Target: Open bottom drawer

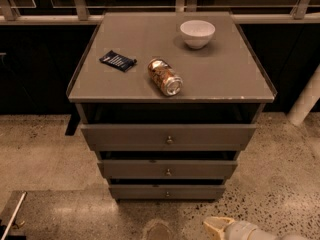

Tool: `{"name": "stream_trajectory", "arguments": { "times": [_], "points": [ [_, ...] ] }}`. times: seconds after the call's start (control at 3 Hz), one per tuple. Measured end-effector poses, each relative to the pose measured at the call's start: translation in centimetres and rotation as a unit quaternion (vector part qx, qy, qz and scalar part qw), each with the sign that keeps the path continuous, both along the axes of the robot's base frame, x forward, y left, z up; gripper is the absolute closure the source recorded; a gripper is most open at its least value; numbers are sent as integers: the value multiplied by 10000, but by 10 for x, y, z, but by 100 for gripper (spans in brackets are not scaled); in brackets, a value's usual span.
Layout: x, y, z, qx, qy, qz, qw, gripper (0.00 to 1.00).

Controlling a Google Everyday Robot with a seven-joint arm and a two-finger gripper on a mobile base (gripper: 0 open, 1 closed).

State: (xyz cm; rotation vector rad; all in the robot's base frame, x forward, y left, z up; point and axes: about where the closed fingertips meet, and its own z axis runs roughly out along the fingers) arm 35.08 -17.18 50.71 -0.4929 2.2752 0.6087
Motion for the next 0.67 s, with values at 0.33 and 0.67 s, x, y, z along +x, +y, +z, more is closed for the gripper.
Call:
{"name": "stream_trajectory", "arguments": {
  "times": [0.33, 0.67],
  "points": [
    [10, -11, -33, 317, -158, -397, 9986, 100],
    [15, -14, -67, 472, -142, -622, 9968, 100]
  ]
}}
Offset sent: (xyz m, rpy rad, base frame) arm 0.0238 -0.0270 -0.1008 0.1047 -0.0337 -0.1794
